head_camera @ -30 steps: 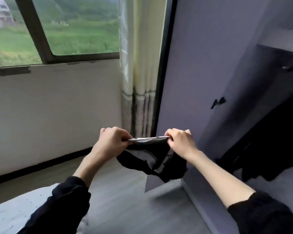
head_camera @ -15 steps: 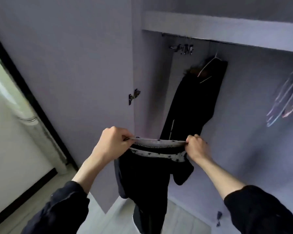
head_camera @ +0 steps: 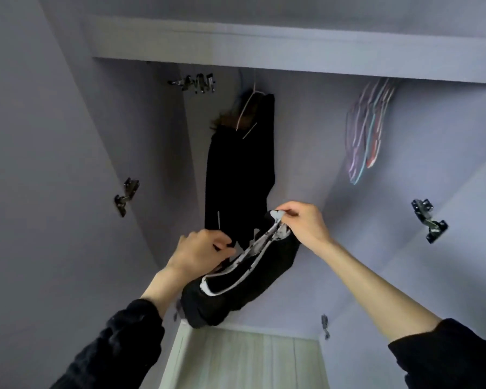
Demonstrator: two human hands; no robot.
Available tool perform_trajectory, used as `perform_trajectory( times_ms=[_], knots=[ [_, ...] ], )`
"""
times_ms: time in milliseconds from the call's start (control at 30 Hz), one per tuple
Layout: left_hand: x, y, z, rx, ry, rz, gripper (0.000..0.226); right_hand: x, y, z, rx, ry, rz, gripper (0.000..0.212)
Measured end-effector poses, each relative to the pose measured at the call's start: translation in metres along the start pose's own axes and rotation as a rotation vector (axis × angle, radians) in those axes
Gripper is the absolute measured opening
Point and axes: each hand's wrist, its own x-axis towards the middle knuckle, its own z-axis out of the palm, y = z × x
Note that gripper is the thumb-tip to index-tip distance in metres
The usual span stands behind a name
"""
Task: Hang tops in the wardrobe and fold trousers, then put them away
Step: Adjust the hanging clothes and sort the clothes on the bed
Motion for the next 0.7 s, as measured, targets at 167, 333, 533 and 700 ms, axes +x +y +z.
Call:
perform_trajectory(
  times_ms=[167,333,533,700],
  knots=[
    [0.027,0.057,0.004,-0.264,0.248,0.186,0.022,0.003,-0.035,-0.011,0.100,-0.035,-0.132,0.016],
    [0.040,0.080,0.006,-0.312,0.378,0.192,0.012,0.016,-0.032,-0.034,-0.273,0.181,-0.187,0.008],
    [0.047,0.073,-0.004,-0.343,0.457,0.179,0.027,0.024,0.015,-0.064,-0.539,0.287,0.036,0.016],
    [0.050,0.065,-0.006,-0.200,0.363,0.077,0.022,0.022,0.027,-0.079,-0.359,0.242,0.157,0.010]
  ],
)
